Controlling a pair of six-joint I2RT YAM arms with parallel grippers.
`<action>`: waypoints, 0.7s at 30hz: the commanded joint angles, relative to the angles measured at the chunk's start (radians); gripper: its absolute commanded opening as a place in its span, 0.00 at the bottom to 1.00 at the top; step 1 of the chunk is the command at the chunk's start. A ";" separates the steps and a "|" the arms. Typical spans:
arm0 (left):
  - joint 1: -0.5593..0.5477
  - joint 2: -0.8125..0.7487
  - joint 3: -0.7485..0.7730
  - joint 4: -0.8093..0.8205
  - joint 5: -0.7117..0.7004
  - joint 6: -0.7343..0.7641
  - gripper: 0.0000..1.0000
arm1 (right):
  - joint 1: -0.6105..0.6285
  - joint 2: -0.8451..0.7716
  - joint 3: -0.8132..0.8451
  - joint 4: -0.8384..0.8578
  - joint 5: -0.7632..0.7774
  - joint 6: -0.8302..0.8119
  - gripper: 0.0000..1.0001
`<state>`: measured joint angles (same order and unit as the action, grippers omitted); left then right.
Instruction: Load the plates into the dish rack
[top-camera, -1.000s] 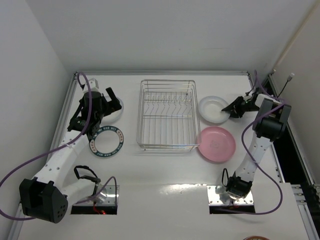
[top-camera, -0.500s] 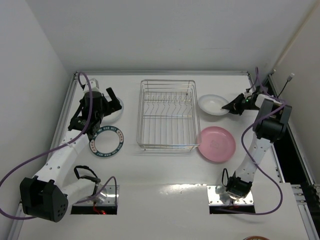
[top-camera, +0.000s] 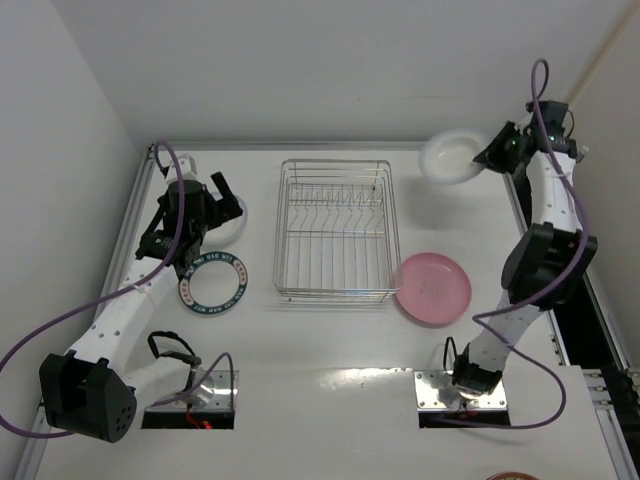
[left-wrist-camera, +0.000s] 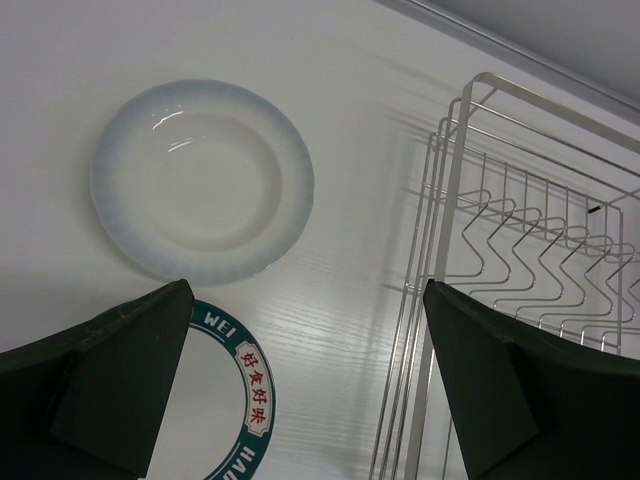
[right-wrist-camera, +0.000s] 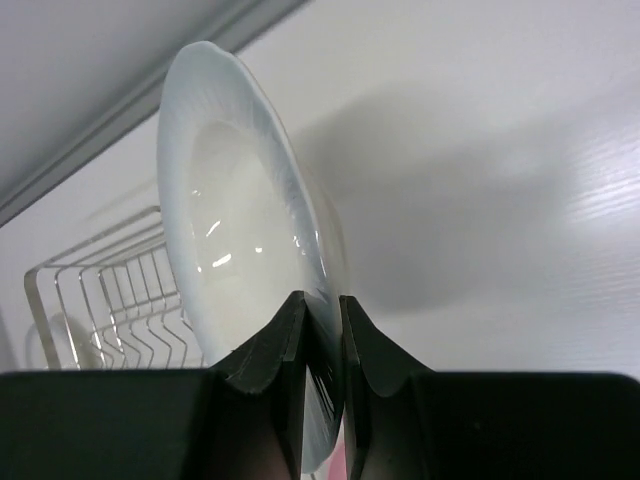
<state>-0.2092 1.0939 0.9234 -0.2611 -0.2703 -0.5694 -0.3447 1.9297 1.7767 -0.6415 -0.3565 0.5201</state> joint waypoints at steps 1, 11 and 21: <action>-0.006 0.000 0.040 0.006 -0.007 0.002 1.00 | 0.148 -0.117 0.139 -0.114 0.189 -0.044 0.00; -0.024 0.000 0.040 -0.003 -0.017 -0.007 1.00 | 0.487 -0.054 0.410 -0.386 0.660 -0.111 0.00; -0.044 0.009 0.040 -0.012 -0.026 -0.007 1.00 | 0.656 0.034 0.443 -0.481 0.889 -0.131 0.00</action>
<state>-0.2386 1.1057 0.9249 -0.2855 -0.2836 -0.5697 0.2752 1.9594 2.1727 -1.1549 0.4179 0.3992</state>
